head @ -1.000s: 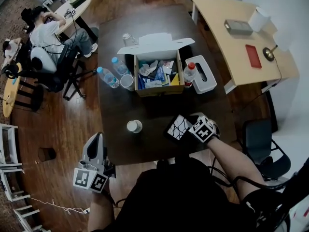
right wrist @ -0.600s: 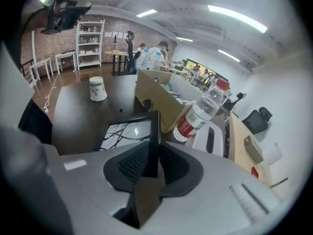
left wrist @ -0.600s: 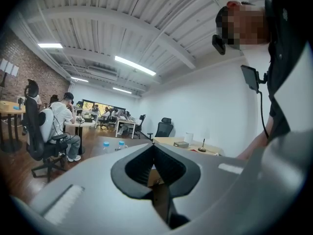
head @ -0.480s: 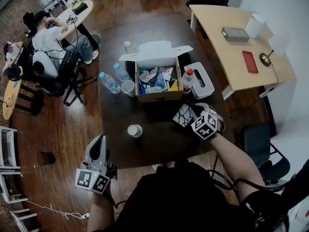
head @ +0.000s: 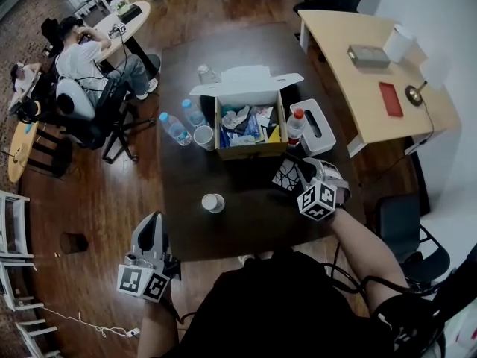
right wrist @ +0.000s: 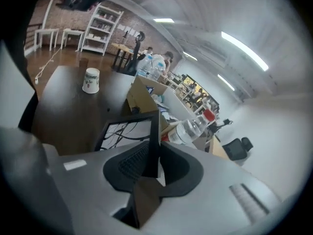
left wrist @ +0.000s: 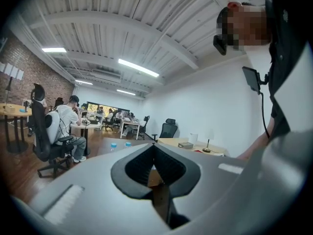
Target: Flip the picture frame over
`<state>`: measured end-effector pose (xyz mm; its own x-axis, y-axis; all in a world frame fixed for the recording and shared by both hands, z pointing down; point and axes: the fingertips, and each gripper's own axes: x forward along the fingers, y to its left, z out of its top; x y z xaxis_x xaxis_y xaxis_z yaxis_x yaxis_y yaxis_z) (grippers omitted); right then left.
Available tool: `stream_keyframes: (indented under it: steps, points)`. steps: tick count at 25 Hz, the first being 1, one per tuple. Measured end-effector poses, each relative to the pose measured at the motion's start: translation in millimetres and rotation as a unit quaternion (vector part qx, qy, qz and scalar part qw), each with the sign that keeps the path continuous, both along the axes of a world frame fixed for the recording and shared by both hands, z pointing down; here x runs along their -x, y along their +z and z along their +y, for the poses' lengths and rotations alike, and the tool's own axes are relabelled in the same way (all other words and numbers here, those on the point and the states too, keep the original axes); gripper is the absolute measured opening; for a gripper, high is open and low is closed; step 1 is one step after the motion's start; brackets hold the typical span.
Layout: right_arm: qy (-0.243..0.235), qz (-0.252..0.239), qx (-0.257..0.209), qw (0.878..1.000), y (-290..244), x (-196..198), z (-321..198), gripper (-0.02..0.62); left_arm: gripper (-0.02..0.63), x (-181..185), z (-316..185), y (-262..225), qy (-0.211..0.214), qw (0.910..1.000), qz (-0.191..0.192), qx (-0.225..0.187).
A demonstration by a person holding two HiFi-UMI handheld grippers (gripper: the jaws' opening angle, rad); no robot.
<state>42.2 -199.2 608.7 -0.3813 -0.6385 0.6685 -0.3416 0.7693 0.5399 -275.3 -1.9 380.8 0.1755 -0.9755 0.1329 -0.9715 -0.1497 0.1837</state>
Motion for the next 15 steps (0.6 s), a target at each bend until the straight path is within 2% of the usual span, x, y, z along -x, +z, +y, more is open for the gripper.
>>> stream_keyframes:
  steps: [5,9,12,15]
  points:
    - [-0.017,0.046,-0.065,0.997,-10,-2,-8,0.074,0.000,1,-1,-2,0.001,1.0000,-0.001,0.001]
    - [-0.031,0.097,-0.134,0.986,-8,-1,-15,0.075,0.000,-1,-3,0,0.004,0.9999,-0.006,0.008]
    - [-0.061,0.126,-0.160,0.977,2,6,-5,0.075,0.000,-1,-4,-1,0.004,0.9999,-0.010,0.011]
    - [-0.085,0.134,-0.185,0.970,5,14,10,0.074,0.000,1,-4,-1,0.002,0.9998,-0.014,0.013]
